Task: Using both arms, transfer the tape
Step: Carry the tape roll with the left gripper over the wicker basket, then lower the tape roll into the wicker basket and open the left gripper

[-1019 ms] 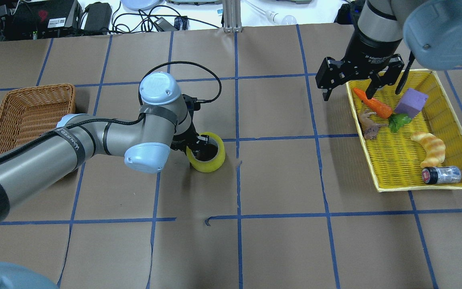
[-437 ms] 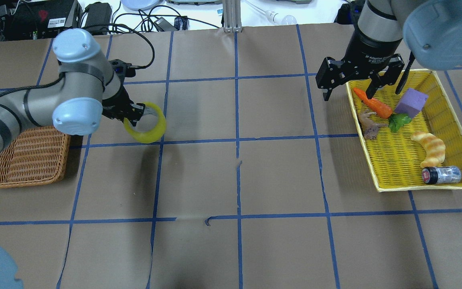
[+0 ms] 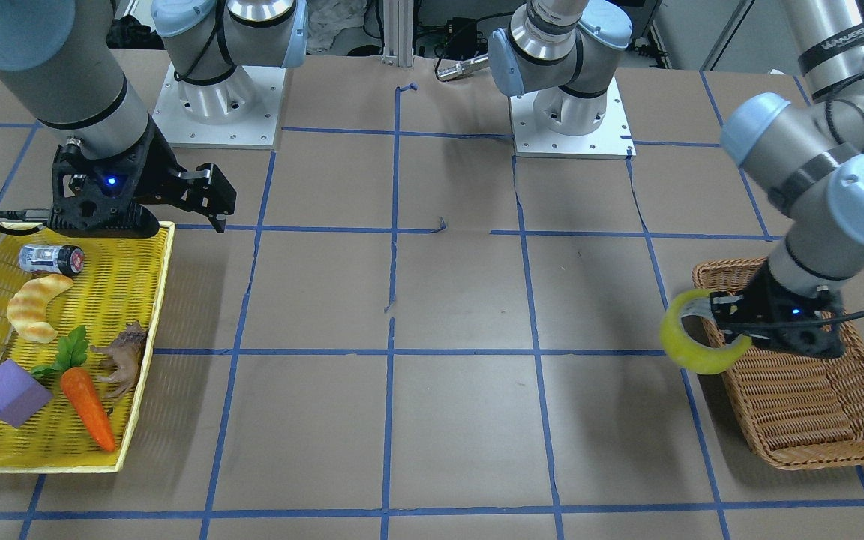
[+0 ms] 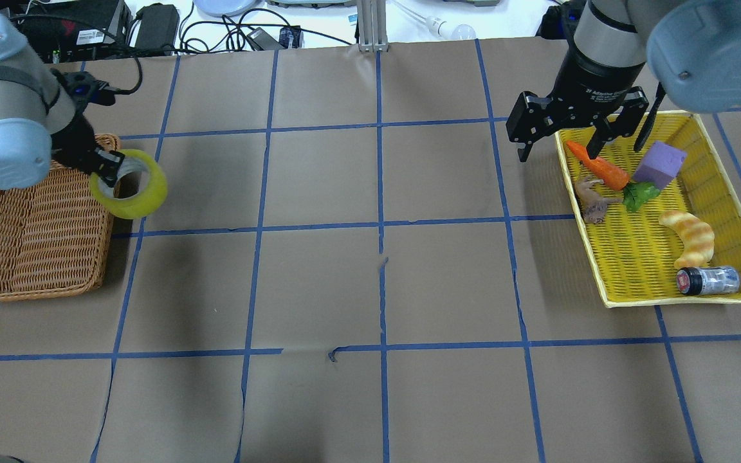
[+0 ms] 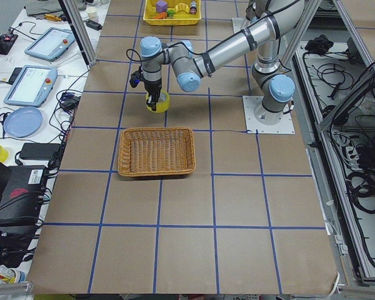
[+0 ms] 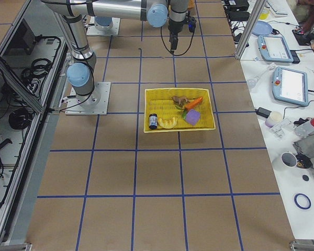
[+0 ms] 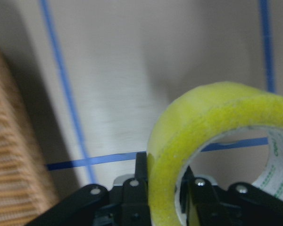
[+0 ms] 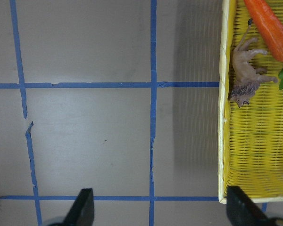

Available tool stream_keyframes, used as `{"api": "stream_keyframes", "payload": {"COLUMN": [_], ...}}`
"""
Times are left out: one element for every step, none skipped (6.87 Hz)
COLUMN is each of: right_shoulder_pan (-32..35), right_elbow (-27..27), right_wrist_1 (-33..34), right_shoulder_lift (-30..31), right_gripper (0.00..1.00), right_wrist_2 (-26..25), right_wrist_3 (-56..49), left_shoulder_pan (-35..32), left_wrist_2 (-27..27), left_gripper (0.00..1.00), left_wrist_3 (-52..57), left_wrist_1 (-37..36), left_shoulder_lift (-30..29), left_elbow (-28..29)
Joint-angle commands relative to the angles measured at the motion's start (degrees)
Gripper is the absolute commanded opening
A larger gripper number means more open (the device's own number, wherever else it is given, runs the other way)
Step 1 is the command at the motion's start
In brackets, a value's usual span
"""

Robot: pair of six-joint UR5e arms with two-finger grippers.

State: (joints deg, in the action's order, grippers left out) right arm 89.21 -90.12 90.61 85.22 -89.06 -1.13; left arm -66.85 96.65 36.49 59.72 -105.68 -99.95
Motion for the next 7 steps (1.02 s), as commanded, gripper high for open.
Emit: {"api": "stream_keyframes", "payload": {"right_shoulder_pan": [0.0,0.0,0.0,0.0,0.0,0.0,0.0], "right_elbow": [0.1,0.1,0.2,0.3,0.2,0.3,0.2], "right_wrist_1": [0.1,0.1,1.0,2.2,2.5,2.6,2.7], "right_shoulder_lift": [-0.1,0.0,0.0,0.0,0.1,0.1,0.0], "right_gripper": [1.0,1.0,1.0,1.0,1.0,1.0,1.0], "right_wrist_2": [-0.1,-0.1,0.0,0.1,0.2,0.2,0.3], "right_wrist_3": [-0.1,-0.1,0.0,0.0,0.0,0.0,0.3], "left_shoulder_pan": [12.4,14.3,15.4,15.8,15.7,15.7,15.7], "left_wrist_2": [-0.1,-1.4,-2.2,-5.0,-6.5,-10.1,-10.3], "left_gripper": [0.0,0.0,0.0,0.0,0.0,0.5,0.85], "left_wrist_3": [13.5,16.6,18.8,18.8,18.5,18.6,18.9], "left_wrist_1": [-1.9,-3.9,-4.6,-6.8,-9.4,-12.5,-16.4], "left_shoulder_lift": [-1.4,-2.3,-3.8,-6.5,-8.6,-8.8,-8.7], "left_elbow": [-0.2,-0.3,-0.3,-0.9,-2.3,-3.4,-3.2]}}
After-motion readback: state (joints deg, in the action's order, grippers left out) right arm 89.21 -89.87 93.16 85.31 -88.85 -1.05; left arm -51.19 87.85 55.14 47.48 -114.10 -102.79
